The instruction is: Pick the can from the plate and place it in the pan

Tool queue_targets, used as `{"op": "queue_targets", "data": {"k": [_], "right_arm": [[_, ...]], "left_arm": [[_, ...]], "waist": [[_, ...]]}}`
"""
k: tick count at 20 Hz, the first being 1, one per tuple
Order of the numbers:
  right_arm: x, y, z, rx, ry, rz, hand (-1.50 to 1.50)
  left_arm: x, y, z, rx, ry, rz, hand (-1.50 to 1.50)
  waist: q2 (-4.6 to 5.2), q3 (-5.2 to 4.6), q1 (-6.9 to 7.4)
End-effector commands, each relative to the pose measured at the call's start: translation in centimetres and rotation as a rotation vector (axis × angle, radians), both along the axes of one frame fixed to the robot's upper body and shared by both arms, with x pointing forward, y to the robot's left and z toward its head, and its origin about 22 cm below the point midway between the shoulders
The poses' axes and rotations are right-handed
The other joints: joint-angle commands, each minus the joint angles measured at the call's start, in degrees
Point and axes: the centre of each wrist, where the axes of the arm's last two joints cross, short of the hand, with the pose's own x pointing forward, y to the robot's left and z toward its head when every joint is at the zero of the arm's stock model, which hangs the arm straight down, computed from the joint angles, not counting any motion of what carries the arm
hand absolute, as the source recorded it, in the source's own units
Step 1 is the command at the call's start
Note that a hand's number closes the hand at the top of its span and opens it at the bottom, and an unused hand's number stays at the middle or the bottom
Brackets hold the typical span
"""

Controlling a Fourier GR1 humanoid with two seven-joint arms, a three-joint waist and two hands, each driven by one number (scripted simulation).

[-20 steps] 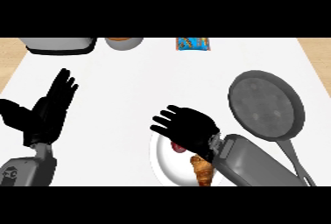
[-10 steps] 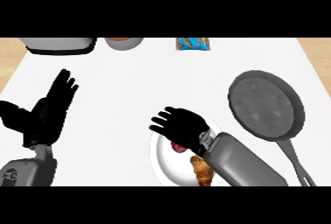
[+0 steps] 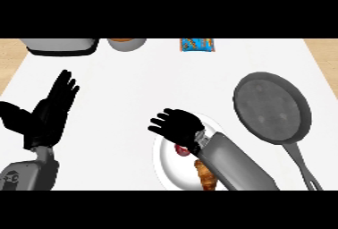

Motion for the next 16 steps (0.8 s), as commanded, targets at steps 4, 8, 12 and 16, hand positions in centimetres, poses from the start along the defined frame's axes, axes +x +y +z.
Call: {"op": "queue_targets", "data": {"k": [4, 8, 12, 16], "right_arm": [[-2.2, 1.4, -3.1, 0.017, 0.026, 0.085, 1.5], [-0.7, 1.0, -3.1, 0.044, 0.014, 0.117, 1.5], [0.7, 0.4, -2.5, 0.086, 0.036, 0.113, 1.5], [0.1, 1.0, -3.4, 0.112, 0.053, 0.095, 1.5]], "left_arm": [[1.4, 1.3, 1.3, -0.024, 0.007, -0.001, 0.0], [-1.7, -0.9, 0.1, -0.025, -0.009, -0.004, 0.0], [-0.5, -0.4, 0.8, -0.008, -0.002, -0.016, 0.0], [0.3, -1.6, 0.1, -0.009, 0.01, -0.008, 0.0]], "waist": [[-0.01, 0.01, -0.21], [-0.04, 0.02, 0.19], [0.01, 0.01, 0.04], [0.06, 0.01, 0.2]]}}
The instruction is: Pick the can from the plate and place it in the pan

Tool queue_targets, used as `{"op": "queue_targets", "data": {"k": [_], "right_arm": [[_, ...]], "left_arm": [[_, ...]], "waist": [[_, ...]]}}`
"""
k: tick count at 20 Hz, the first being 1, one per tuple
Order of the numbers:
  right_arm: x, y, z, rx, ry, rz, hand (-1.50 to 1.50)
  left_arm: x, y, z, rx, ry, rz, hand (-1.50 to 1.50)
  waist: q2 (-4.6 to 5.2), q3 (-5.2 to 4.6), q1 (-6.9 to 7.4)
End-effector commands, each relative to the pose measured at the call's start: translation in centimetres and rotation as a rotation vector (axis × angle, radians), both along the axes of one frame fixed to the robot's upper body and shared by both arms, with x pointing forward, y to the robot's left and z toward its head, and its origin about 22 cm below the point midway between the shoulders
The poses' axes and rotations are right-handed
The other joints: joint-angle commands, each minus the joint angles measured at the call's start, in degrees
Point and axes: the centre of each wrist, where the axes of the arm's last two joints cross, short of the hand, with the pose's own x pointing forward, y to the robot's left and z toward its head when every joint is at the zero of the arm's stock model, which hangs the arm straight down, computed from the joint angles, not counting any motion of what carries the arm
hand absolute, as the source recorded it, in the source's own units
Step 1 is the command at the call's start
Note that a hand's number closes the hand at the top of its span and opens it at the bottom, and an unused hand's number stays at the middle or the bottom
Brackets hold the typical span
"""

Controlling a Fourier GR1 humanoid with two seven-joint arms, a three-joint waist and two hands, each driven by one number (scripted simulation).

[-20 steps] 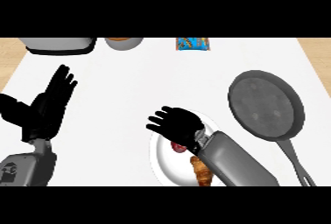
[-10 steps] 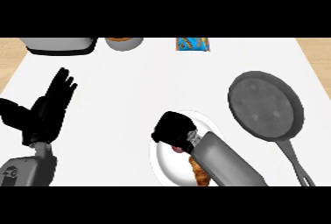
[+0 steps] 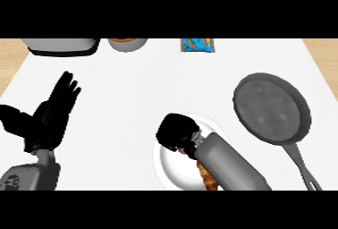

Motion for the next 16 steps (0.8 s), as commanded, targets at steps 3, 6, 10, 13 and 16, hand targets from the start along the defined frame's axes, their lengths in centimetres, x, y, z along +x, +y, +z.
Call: {"op": "queue_targets", "data": {"k": [3, 6, 10, 13, 16], "right_arm": [[-0.5, -0.9, -0.1, 0.123, -0.026, -0.019, 1.5], [-0.7, -1.8, 1.7, 0.206, -0.101, -0.19, 1.5], [-1.2, -5.2, 0.6, 0.179, -0.147, -0.695, 1.5], [-2.0, -5.0, 3.5, 0.228, -0.303, -0.87, 1.5], [-4.2, -3.4, 7.5, 0.319, -0.48, -0.918, 1.5]], "left_arm": [[1.4, 1.7, 0.1, -0.032, -0.008, 0.011, 0.0], [0.5, 1.3, -0.7, 0.015, 0.026, 0.016, 0.0], [-0.3, 1.7, -0.5, -0.004, 0.025, 0.06, 0.0], [-0.6, 2.4, -1.1, 0.005, 0.032, 0.082, 0.0], [-1.0, 2.0, -1.0, 0.0, 0.031, 0.053, 0.0]], "waist": [[0.43, 0.13, -0.54], [0.26, 0.14, -1.02], [-0.81, 0.11, -3.26], [-1.21, 0.01, -3.72], [-1.11, 0.05, -2.51]]}}
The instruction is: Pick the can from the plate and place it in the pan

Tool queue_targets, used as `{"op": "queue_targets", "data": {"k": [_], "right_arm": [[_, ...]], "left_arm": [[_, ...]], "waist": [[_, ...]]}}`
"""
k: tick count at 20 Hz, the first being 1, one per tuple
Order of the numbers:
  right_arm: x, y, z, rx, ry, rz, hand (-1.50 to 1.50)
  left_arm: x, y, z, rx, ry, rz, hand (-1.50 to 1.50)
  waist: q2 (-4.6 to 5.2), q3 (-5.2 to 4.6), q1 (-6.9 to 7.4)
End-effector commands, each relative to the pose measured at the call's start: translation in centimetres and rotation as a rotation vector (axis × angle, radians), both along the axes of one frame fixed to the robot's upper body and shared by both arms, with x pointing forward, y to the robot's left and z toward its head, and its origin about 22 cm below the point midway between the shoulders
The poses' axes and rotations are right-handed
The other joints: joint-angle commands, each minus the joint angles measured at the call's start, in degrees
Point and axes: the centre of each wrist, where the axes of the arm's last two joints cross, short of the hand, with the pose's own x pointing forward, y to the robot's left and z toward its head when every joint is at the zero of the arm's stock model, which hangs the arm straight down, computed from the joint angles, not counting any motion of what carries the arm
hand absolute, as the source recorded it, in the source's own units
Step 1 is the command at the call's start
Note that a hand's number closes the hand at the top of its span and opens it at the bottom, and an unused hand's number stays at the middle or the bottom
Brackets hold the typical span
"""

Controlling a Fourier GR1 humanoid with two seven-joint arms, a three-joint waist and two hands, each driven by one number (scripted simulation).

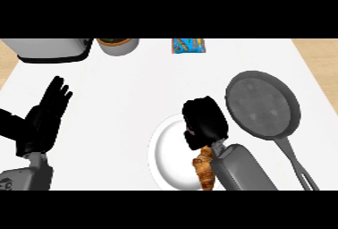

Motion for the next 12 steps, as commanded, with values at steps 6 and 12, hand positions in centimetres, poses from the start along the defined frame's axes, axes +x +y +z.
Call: {"op": "queue_targets", "data": {"k": [6, 12], "right_arm": [[-7.8, 0.8, 11.1, 0.084, -0.323, -0.236, 1.5], [-8.8, -0.3, 13.7, 0.152, -0.317, -0.348, 1.5]], "left_arm": [[0.8, 0.4, 1.8, -0.001, -0.026, 0.0, 0.0], [0.7, -2.1, 2.3, 0.002, -0.037, -0.047, 0.0]], "waist": [[0.52, 0.02, 0.91], [1.1, 0.08, 2.52]]}}
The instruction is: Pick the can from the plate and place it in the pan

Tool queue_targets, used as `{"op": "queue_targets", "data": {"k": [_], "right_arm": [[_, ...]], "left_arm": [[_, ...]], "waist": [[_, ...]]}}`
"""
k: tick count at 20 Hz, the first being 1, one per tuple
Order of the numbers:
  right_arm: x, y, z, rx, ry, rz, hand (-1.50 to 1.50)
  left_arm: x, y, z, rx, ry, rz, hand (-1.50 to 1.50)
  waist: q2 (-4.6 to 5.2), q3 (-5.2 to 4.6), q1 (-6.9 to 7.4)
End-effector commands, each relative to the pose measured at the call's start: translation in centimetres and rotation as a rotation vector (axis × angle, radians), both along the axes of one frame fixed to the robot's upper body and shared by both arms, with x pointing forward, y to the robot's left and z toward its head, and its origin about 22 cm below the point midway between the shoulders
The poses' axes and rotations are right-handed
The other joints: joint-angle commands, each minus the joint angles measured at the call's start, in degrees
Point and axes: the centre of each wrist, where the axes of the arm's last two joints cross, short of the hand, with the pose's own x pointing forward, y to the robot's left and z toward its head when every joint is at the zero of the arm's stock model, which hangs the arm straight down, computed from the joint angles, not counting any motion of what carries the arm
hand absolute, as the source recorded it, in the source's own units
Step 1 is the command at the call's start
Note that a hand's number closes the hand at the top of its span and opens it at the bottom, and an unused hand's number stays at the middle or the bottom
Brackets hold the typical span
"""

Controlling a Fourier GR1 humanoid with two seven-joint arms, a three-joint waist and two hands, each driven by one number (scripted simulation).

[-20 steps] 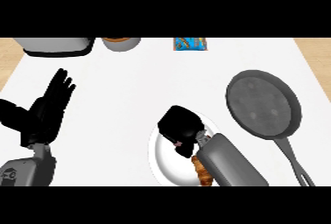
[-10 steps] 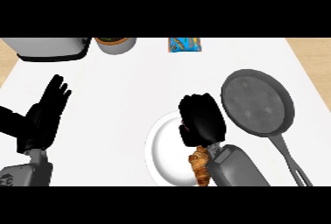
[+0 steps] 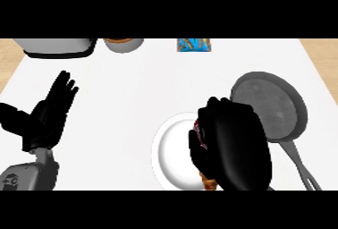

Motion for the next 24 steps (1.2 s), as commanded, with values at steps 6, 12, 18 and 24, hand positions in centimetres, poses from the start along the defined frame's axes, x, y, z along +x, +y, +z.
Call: {"op": "queue_targets", "data": {"k": [6, 12, 18, 24], "right_arm": [[1.7, -5.6, 0.6, 0.092, -0.068, -0.173, 1.5], [5.0, -11.6, 1.0, 0.172, -0.105, -0.197, 1.5], [8.6, -20.4, -1.8, 0.23, -0.103, -0.222, 1.5], [11.3, -24.3, -7.4, 0.241, -0.056, -0.156, 1.5]], "left_arm": [[-0.4, 1.8, 1.3, -0.007, -0.006, -0.015, 0.0], [0.8, -0.8, 1.8, 0.01, 0.002, -0.001, 0.0], [0.2, -0.5, -0.5, -0.013, -0.013, -0.023, 0.0], [-0.1, -0.8, 0.4, -0.005, 0.006, -0.027, 0.0]], "waist": [[0.34, 0.05, 0.7], [0.39, 0.05, 0.67], [0.52, 0.06, 0.84], [0.59, 0.09, 1.28]]}}
